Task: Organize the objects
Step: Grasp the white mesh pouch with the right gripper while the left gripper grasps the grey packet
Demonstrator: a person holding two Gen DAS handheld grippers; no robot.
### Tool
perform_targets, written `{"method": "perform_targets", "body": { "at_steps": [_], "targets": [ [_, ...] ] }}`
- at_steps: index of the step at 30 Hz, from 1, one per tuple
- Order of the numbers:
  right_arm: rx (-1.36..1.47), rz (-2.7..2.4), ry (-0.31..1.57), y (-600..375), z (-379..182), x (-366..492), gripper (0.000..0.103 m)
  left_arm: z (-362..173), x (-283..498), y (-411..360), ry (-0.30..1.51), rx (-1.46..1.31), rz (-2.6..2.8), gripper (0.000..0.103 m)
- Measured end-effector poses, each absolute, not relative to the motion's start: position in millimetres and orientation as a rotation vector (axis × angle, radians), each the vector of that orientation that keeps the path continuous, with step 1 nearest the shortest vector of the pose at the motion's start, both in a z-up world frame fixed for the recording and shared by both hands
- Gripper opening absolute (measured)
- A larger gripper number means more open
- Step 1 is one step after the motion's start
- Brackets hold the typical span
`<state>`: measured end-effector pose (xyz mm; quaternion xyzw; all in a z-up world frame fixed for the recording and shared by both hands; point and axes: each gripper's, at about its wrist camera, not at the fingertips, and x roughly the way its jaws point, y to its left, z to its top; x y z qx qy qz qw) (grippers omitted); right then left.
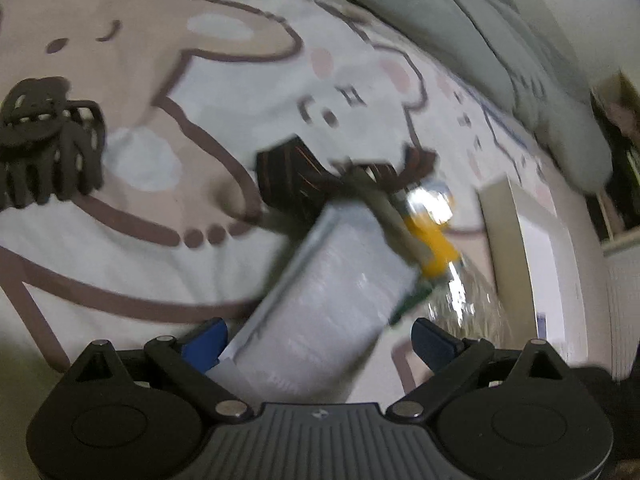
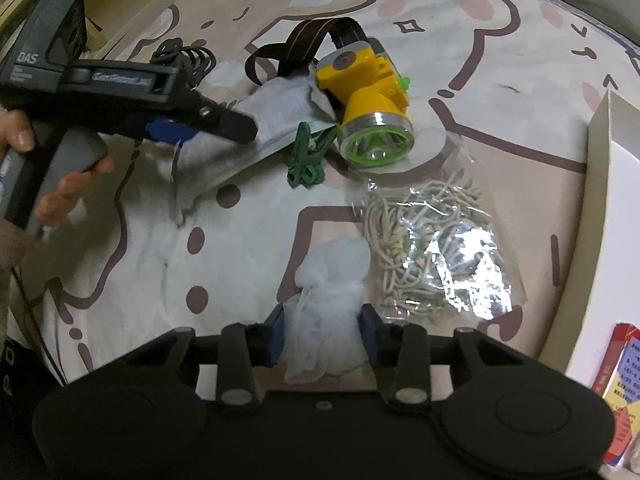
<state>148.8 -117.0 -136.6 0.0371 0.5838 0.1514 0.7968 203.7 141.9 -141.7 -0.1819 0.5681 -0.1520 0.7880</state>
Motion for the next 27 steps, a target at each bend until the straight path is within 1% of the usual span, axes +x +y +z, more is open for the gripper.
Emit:
{"method": "perform_targets", "body": {
  "at_steps": [7,9,13,14,15,17,22,27],
  "targets": [
    [0.066,0.328,1.25,-112,-133,143,0.038,-124,199,99,1.17,-0.073,-0.288,0.096],
    [0.066,0.333,1.247,-111,-131,141,0.038,-123,201,91,1.188,-0.002,-0.265,0.088],
    [0.067,0.33,1.24,-113,-129,137,0.038,-131,203,83,1.227,0.051,-0.249,0.081],
    [0.069,0.33,1.24,-114,-129,136,0.038,-133,202,82,1.232,0.058,-0.242,0.075],
    [0.071,0.331,1.238,-115,-128,135,0.038,-135,202,81,1.238,0.061,-0.231,0.072],
    [0.076,0.33,1.231,-118,-126,133,0.037,-136,200,82,1.244,0.05,-0.212,0.069],
    [0.099,0.32,1.225,-129,-122,126,0.037,-134,190,79,1.302,-0.02,-0.154,0.068],
    [0.104,0.315,1.231,-136,-121,117,0.037,-133,165,71,1.362,0.002,-0.138,0.068]
  ]
}}
